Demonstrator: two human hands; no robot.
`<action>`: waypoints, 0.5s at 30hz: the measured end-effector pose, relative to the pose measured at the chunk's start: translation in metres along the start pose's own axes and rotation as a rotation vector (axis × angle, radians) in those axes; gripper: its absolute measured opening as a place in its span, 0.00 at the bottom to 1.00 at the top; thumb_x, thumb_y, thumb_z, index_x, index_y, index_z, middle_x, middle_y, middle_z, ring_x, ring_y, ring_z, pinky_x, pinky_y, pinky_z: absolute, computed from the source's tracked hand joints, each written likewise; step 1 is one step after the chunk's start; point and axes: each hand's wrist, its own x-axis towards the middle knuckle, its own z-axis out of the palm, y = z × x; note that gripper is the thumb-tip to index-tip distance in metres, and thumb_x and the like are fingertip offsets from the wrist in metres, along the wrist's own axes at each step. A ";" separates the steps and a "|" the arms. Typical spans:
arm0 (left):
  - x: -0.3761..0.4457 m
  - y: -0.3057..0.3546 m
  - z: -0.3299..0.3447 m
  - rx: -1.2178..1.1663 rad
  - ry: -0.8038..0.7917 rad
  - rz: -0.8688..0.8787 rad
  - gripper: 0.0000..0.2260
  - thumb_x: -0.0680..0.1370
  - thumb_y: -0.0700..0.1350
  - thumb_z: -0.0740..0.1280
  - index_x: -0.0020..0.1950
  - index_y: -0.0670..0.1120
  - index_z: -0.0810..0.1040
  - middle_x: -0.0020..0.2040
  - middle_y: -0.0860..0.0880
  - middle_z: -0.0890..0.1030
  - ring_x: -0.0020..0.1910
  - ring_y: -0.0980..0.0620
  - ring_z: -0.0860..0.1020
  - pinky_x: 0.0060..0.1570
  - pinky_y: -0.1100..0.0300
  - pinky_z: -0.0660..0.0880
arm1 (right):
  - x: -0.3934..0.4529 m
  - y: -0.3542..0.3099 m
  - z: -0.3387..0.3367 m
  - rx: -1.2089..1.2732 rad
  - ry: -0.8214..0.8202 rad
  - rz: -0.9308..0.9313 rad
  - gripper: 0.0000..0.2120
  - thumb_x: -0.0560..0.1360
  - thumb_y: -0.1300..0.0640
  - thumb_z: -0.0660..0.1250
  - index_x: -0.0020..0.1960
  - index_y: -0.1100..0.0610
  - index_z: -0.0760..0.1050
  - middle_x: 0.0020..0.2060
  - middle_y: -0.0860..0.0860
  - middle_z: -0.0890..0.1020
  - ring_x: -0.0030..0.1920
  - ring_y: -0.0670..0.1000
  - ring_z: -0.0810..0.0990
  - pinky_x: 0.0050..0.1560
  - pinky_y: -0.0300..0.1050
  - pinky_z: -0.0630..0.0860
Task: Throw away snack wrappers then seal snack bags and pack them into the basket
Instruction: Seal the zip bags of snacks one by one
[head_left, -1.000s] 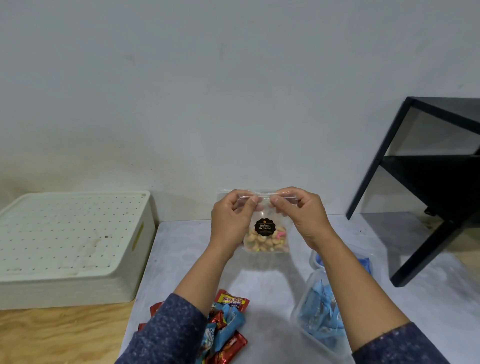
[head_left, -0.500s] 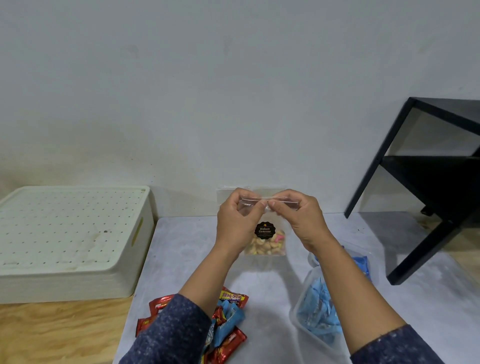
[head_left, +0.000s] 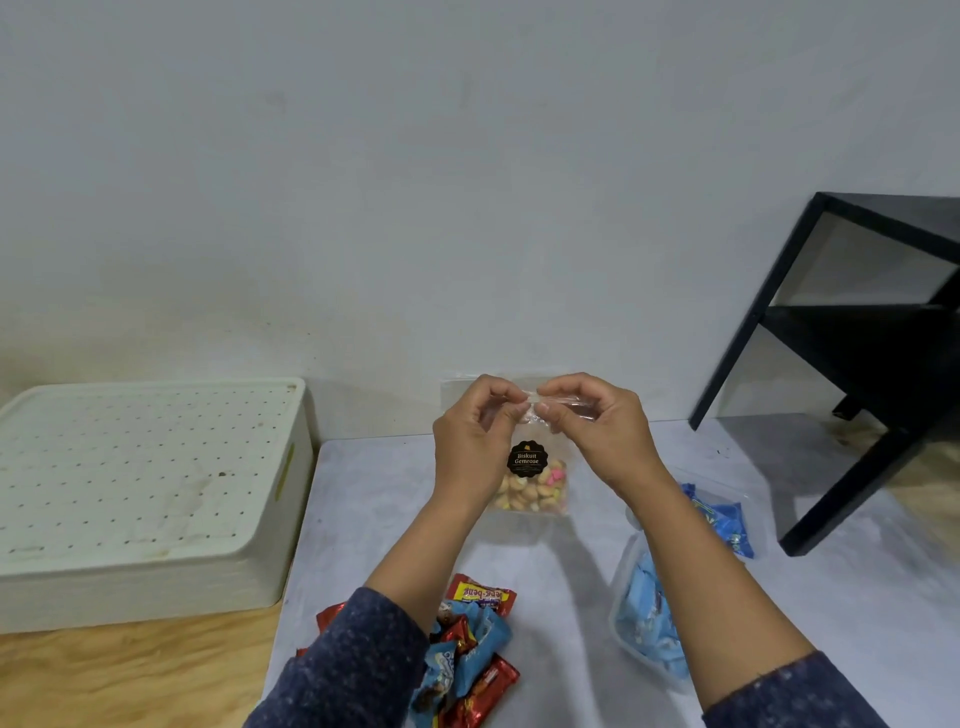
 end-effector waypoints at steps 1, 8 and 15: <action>0.000 -0.001 -0.003 0.002 -0.009 0.012 0.12 0.74 0.36 0.68 0.38 0.53 0.76 0.34 0.62 0.79 0.34 0.64 0.77 0.37 0.74 0.70 | -0.001 0.000 0.002 -0.003 0.008 0.008 0.09 0.70 0.66 0.72 0.41 0.52 0.80 0.37 0.46 0.83 0.35 0.40 0.81 0.39 0.32 0.76; 0.006 -0.005 -0.022 0.038 0.014 -0.039 0.12 0.74 0.39 0.68 0.38 0.55 0.76 0.35 0.61 0.80 0.34 0.65 0.77 0.39 0.74 0.71 | -0.007 -0.008 0.020 -0.024 -0.037 -0.038 0.17 0.72 0.64 0.71 0.52 0.43 0.78 0.42 0.38 0.81 0.37 0.41 0.80 0.40 0.32 0.75; 0.018 -0.011 -0.039 0.015 0.076 -0.149 0.05 0.74 0.47 0.69 0.42 0.58 0.76 0.37 0.60 0.80 0.32 0.61 0.74 0.42 0.59 0.75 | -0.018 0.002 0.030 -0.302 -0.135 -0.030 0.22 0.71 0.67 0.70 0.53 0.40 0.77 0.46 0.49 0.79 0.42 0.39 0.77 0.44 0.27 0.70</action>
